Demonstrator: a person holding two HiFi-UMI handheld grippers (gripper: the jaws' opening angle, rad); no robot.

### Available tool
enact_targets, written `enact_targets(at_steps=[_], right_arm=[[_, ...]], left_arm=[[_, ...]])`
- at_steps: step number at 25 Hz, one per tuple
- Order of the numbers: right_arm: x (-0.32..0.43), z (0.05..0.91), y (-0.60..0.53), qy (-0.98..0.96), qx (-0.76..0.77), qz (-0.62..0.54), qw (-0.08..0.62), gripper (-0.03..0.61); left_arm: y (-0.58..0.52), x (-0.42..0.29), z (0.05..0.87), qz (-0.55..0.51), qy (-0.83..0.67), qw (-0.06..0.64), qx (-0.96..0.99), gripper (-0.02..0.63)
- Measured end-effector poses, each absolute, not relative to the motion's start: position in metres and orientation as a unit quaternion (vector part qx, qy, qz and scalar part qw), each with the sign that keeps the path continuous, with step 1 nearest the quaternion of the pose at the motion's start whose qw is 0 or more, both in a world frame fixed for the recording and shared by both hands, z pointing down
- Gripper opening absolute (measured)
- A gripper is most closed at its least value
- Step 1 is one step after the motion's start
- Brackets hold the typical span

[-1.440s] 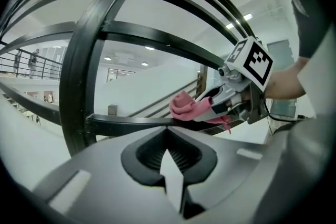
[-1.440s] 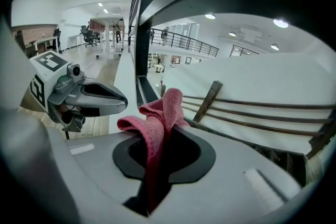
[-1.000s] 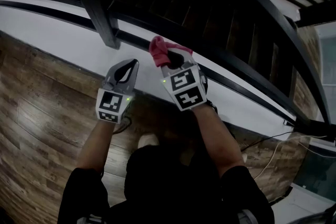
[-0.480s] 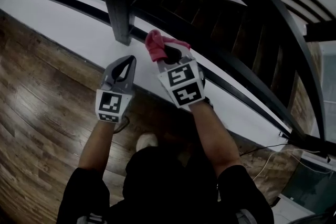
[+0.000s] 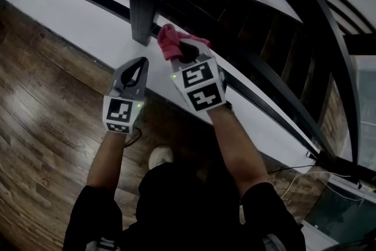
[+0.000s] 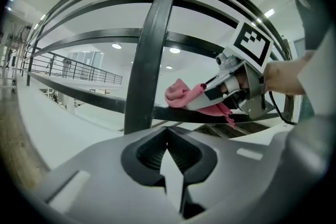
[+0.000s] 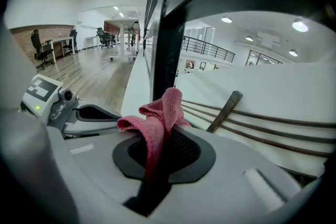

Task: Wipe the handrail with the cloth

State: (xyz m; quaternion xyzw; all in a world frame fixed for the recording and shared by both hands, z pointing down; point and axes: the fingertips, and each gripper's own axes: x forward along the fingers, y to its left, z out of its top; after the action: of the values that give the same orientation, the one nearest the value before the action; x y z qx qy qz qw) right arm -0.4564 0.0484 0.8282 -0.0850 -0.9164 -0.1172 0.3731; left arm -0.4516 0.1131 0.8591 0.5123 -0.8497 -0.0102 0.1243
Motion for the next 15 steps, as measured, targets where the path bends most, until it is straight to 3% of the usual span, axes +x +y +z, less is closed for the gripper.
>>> enact_targets(at_steps=[15], right_arm=[[-0.481,0.836,0.058,-0.909,-0.085,-0.141,0.382,0.044]], left_arm=[[0.142,-0.457,0.862,-0.029,-0.868,0.131,0.478,-0.002]])
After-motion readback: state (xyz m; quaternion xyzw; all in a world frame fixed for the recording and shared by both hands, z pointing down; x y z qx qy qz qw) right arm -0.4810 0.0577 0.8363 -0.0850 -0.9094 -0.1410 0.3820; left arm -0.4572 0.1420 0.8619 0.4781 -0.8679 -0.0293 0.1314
